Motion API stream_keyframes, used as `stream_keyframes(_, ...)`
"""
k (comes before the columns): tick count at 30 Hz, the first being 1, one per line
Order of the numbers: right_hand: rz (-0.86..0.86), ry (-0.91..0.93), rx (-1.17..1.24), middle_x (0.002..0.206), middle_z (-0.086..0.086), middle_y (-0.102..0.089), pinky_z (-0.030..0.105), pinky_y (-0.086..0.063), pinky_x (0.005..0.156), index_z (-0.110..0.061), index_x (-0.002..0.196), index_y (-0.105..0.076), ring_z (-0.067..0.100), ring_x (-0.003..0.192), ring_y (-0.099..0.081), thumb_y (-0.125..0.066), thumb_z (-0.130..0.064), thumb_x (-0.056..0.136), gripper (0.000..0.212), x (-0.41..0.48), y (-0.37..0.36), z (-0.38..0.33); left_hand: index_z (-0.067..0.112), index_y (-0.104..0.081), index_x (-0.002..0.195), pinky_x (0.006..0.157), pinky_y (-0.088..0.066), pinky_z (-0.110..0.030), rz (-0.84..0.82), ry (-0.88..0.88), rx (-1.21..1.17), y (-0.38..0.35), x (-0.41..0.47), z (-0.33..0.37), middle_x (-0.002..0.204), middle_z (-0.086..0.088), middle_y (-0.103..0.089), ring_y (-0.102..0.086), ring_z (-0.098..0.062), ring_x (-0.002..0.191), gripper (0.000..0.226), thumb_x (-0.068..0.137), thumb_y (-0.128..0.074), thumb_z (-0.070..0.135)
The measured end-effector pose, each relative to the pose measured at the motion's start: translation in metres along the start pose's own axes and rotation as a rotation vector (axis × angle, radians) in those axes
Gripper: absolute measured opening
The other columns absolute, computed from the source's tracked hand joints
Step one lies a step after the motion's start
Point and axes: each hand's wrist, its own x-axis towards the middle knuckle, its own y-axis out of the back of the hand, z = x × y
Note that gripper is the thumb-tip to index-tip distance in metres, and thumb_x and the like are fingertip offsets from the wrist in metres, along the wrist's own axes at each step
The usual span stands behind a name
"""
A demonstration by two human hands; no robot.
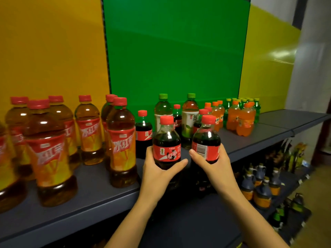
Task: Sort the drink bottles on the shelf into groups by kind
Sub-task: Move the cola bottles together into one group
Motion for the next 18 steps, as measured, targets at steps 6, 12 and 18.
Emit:
stream_keyframes(6, 0.035, 0.055, -0.003, 0.107, -0.016, -0.063, 0.02, -0.05, 0.08, -0.032, 0.114, -0.049, -0.002, 0.096, -0.062, -0.072, -0.051, 0.054, 0.068, 0.067, 0.019, 0.018, 0.039, -0.046, 0.107, 0.07, -0.048, -0.006, 0.023, -0.001, -0.011, -0.04, 0.049, -0.022, 0.109, 0.016, -0.06, -0.059, 0.011, 0.093, 0.062, 0.061, -0.083, 0.019)
stream_keyframes(12, 0.069, 0.07, -0.015, 0.106, -0.014, -0.063, 0.023, -0.05, 0.083, -0.028, 0.118, -0.048, 0.0, 0.097, -0.062, -0.071, -0.051, 0.055, 0.072, 0.115, 0.047, 0.045, 0.041, -0.044, 0.114, 0.096, -0.049, -0.035, 0.086, 0.026, 0.048, -0.077, 0.08, -0.05, 0.122, 0.008, -0.054, -0.054, -0.008, 0.112, 0.079, 0.046, -0.083, 0.051)
stream_keyframes(18, 0.017, 0.036, -0.031, 0.101, -0.019, -0.057, 0.011, -0.048, 0.073, -0.03, 0.118, -0.038, -0.009, 0.091, -0.056, -0.07, -0.044, 0.064, 0.064, 0.145, 0.067, 0.08, 0.038, -0.044, 0.113, 0.097, -0.048, -0.041, 0.206, 0.114, 0.126, -0.101, 0.093, -0.073, 0.12, 0.004, -0.052, -0.053, -0.013, 0.112, 0.085, 0.039, -0.079, 0.059)
